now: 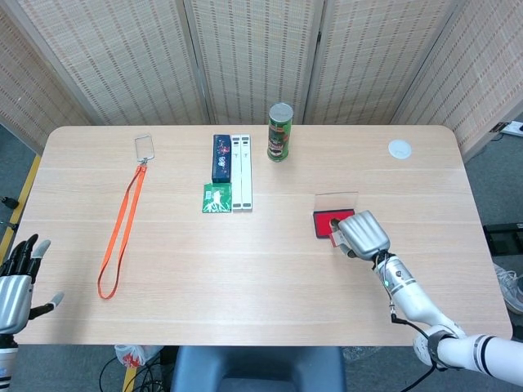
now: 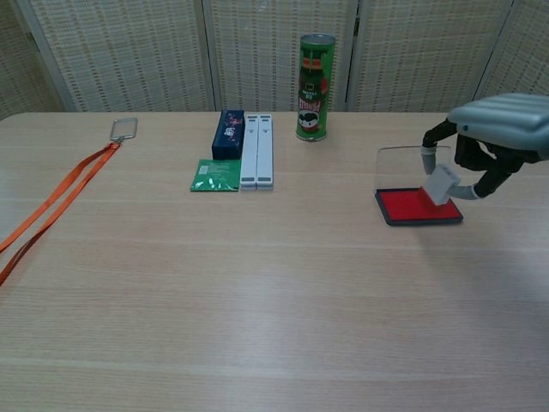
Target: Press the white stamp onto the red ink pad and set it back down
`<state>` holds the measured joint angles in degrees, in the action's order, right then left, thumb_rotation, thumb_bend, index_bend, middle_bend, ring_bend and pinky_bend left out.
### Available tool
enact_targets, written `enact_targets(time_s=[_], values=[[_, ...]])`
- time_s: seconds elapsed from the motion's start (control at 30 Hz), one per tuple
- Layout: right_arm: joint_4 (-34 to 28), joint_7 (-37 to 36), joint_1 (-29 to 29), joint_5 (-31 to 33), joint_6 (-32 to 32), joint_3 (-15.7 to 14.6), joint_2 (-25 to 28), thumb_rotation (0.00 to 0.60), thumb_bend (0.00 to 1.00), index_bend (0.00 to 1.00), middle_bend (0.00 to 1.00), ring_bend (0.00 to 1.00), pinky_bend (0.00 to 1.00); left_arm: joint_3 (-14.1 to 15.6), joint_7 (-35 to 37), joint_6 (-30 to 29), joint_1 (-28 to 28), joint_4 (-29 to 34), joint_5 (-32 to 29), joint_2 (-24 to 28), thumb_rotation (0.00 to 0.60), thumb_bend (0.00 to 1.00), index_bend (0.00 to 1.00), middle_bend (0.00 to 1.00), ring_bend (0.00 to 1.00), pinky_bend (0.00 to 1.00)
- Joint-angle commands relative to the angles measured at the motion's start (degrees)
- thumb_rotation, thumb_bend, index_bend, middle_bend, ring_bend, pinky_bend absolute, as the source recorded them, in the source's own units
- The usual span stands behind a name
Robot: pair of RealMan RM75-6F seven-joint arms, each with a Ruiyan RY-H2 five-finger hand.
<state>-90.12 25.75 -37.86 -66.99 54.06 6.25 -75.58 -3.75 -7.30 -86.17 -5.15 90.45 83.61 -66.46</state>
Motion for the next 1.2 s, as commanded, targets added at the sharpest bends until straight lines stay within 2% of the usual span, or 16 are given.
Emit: enact_targets(time_s=[0.03, 0.2, 0.5, 1.0, 1.2], values=[[-0.29, 4.08, -1.47, 5.30, -1.64, 0.90, 0.02, 0.600, 0.34, 0.90, 0.99, 0.79, 0.97, 0.05, 0.26, 0.14, -0.03, 0.04, 0.03, 0.13, 0.600, 0.20, 0.00, 0.01, 0.05, 0.26], [1.41, 7.22, -3.68, 12.83, -3.70, 1.97, -0.96, 0.600, 0.35, 0.90, 1.00, 0.81, 0.99, 0.11, 0.68, 0.41, -0.08, 0.15, 0.02, 0.33, 0.600, 0.20, 0.00, 0.01, 0.05, 0.26], [8.60, 8.03, -7.48, 20.89, -6.95, 2.91, -5.06, 0.600, 0.35, 0.90, 1.00, 0.81, 0.99, 0.10, 1.40, 0.52, -0.08, 0.36, -0.02, 0.66, 0.600, 0.20, 0.00, 0.01, 0.05, 0.26], [18.38, 5.37, -9.96, 21.36, -9.35, 1.98, -10.75, 0.600, 0.35, 0.90, 1.00, 0.81, 0.99, 0.35, 1.97, -0.14, 0.19, 0.48, 0.81, 0.94, 0.600, 0.20, 0.00, 0.01, 0.05, 0.26], [20.24, 4.29, -10.02, 20.93, -9.76, 1.70, -11.89, 0.600, 0.35, 0.90, 1.00, 0.81, 0.99, 0.46, 1.96, -0.55, 0.38, 0.55, 1.13, 1.00, 0.600, 0.20, 0.00, 0.01, 0.05, 0.26]])
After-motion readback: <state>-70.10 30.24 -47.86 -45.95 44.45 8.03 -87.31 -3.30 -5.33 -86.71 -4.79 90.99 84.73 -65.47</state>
